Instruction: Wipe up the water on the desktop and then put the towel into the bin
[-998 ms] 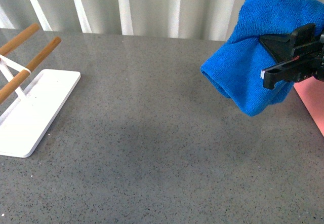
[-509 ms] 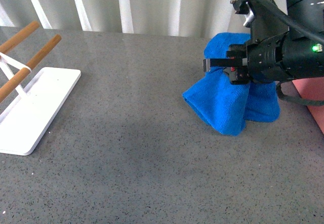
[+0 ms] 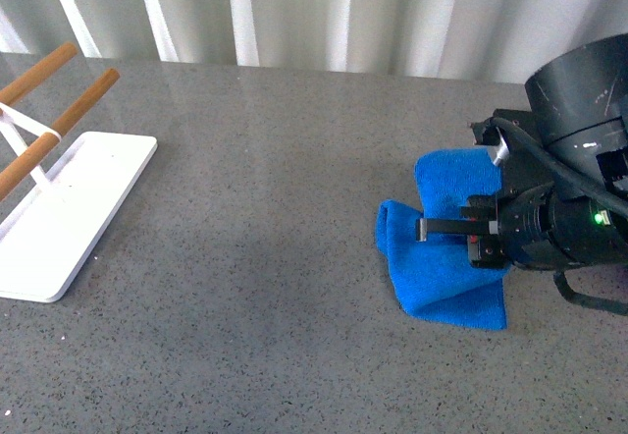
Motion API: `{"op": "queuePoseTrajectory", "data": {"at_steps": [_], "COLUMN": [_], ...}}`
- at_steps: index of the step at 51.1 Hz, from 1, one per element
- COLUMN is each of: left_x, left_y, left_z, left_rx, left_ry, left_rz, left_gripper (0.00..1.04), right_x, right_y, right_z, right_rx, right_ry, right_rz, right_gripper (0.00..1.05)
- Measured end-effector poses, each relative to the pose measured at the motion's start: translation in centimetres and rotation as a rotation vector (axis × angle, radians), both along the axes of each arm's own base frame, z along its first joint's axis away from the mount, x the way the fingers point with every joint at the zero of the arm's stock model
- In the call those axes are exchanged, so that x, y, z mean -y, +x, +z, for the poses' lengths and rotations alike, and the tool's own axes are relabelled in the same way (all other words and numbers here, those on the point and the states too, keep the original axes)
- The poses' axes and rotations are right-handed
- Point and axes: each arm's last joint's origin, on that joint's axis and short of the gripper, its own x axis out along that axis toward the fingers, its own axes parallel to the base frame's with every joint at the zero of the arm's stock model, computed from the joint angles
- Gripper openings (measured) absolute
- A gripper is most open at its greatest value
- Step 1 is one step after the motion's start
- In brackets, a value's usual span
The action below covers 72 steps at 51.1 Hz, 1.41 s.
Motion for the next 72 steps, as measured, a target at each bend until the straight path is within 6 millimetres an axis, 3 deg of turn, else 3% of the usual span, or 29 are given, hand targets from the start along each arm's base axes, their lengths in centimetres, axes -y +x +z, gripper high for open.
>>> {"op": "queuePoseTrajectory", "data": {"at_steps": [11,17,32,44,54,59,66,72], "left_x": [0.0,0.0,0.0,0.0,0.0,0.0,0.0,0.0], "left_y": [0.0,0.0,0.0,0.0,0.0,0.0,0.0,0.0], "left_z": [0.0,0.0,0.0,0.0,0.0,0.0,0.0,0.0], "left_rx": [0.0,0.0,0.0,0.0,0.0,0.0,0.0,0.0], "left_ry": [0.0,0.0,0.0,0.0,0.0,0.0,0.0,0.0], "left_rz": [0.0,0.0,0.0,0.0,0.0,0.0,0.0,0.0], "left_gripper": [0.98,0.98,0.98,0.98,0.98,0.98,0.98,0.98], "right_x": [3.8,4.9,5.6,5.3,3.1,1.5,-2.0,-5.3], "right_y": [1.3,2.6,6.7,11.3,14.2,14.8,14.3,12.6], "right_z": [-1.5,-1.9,-2.4,-2.4,-2.2,-2.2,-2.3,-2.5], "right_rx": [-0.02,-0.026,-0.02,0.004,0.038,0.051,0.051,0.037], "right_ry": [0.018,0.035,-0.008,-0.027,0.027,0.074,0.155,0.205], "right_rz": [-0.087,-0.108,-0.142,-0.146,-0.068,-0.007,0.114,0.212], "right_gripper": [0.04,0.04,0.04,0.04,0.04,0.04,0.04,0.04]}}
